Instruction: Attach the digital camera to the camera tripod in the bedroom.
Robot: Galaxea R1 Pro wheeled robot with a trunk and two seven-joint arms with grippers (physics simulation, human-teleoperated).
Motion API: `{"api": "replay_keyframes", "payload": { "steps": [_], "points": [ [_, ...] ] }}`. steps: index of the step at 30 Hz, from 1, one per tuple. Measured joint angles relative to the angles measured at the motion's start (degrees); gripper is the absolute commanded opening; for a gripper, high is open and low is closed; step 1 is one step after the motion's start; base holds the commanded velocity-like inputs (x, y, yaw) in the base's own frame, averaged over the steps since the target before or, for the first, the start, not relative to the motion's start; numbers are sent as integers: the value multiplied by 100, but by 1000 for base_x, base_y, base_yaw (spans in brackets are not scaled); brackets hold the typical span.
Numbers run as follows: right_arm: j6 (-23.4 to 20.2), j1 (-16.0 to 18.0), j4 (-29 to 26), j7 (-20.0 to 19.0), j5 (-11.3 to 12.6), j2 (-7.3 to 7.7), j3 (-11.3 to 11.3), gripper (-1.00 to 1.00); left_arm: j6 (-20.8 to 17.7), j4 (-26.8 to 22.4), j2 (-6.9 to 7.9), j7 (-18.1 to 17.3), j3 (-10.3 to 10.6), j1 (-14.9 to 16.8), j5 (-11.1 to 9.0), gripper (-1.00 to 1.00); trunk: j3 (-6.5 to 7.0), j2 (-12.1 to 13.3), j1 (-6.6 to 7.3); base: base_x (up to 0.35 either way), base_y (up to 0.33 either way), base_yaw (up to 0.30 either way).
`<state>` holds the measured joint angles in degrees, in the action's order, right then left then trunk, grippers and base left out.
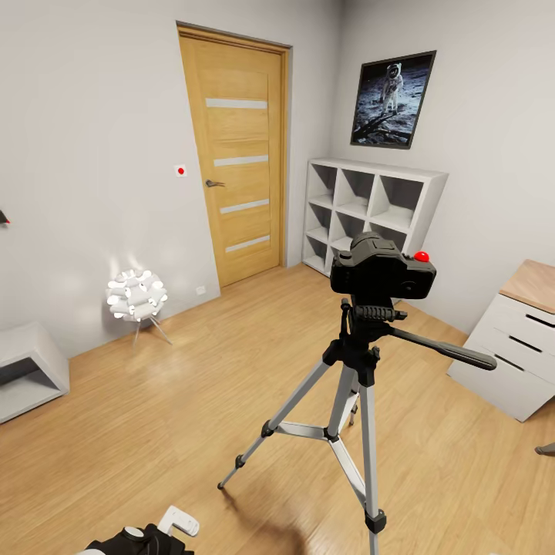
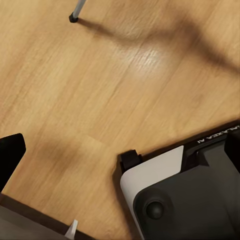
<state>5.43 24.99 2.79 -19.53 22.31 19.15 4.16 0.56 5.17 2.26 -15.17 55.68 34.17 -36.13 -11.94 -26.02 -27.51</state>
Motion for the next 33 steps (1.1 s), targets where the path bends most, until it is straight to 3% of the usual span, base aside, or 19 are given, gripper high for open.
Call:
{"api": "replay_keyframes", "payload": {
  "steps": [7, 12, 33],
  "points": [
    [5, -76, 3, 598, -20, -375, 5, 100, 0, 3, 0, 0, 0, -31, 0, 100, 0, 0, 0, 0, 0, 0],
    [10, -106, 5, 920, -23, -484, 6, 100, 0, 3, 2, 3, 0, -56, 0, 100, 0, 0, 0, 0, 0, 0],
    [4, -207, 8, 1069, -23, -548, 6, 100, 0, 2, -3, 9, 0, -108, 0, 100, 0, 0, 0, 0, 0, 0]
  ]
}}
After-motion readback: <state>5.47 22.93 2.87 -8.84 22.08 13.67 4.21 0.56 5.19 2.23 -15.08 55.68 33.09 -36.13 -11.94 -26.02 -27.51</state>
